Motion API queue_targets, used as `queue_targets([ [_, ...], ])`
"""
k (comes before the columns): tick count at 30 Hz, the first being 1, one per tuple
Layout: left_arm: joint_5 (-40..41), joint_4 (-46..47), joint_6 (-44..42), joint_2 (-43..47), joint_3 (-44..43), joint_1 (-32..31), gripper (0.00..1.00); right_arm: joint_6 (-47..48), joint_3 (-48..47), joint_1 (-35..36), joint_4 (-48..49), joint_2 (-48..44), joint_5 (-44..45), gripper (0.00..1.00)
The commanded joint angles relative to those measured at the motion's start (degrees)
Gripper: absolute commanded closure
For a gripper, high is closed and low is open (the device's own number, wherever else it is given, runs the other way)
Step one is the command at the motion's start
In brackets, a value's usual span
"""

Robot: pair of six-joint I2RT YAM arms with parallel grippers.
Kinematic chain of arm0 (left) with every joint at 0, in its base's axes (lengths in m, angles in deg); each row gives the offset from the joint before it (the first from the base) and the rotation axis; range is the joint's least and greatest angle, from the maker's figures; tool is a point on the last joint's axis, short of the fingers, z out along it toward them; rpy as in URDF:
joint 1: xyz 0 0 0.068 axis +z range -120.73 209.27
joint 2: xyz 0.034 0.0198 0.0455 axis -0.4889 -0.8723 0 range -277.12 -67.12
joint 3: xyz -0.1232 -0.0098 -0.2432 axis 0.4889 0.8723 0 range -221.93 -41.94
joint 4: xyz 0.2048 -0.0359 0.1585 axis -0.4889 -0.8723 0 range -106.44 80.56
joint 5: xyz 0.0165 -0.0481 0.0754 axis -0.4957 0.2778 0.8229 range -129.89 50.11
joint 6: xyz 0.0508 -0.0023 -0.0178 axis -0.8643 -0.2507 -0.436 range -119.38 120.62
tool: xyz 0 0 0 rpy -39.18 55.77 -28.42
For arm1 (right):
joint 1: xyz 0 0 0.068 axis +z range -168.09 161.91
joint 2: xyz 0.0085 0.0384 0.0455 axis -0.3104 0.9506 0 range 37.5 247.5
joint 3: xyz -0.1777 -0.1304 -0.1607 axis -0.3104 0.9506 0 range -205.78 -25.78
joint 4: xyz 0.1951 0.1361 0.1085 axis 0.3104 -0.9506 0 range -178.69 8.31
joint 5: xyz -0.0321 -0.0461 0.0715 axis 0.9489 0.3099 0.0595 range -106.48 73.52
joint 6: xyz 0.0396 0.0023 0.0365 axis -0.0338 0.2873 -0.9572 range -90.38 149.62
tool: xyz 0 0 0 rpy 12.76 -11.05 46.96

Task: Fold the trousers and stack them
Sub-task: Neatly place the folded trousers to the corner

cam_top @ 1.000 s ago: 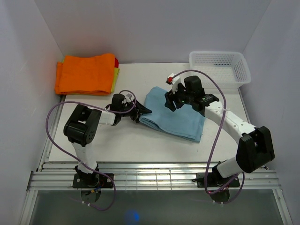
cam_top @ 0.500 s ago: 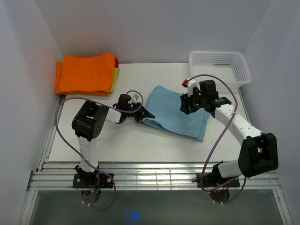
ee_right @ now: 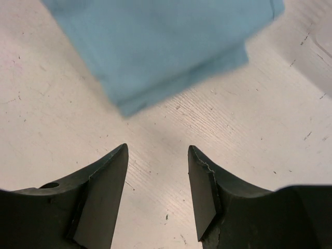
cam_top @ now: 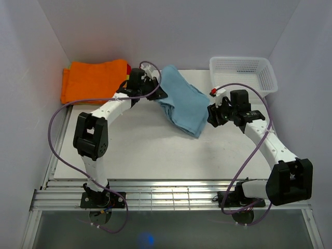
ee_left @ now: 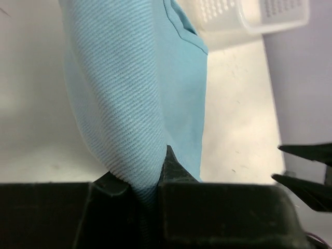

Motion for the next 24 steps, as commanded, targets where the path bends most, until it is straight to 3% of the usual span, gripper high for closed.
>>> queue_targets([
  [1, 13.98, -11.29, -14.36, 1.66, -13.7, 2.88, 1.0, 1.51, 0.92, -0.56, -0.91, -2.54, 0.64, 0.44],
  [6, 23.91, -18.5, -25.78, -2.65, -25.07, 3.67, 1.0, 1.6, 1.89, -0.64, -0.83, -3.16, 0.47, 0.45],
  [9, 24.9, -18.77, -29.49, -3.62, -29.03, 5.43, 1.0, 1.78, 1.8, -0.73, -0.83, -3.16, 0.38, 0.45],
  [18, 16.2, -23.25, -42.84, -6.09, -43.0, 11.14, 1.0, 2.13, 1.62, -0.73, -1.18, -3.33, 0.12, 0.45],
  [24, 6.89, -24.83, -52.78, -4.24, -44.16, 11.58, 1.0, 2.22, 1.36, -0.73, -1.09, -2.8, -0.32, 0.45],
])
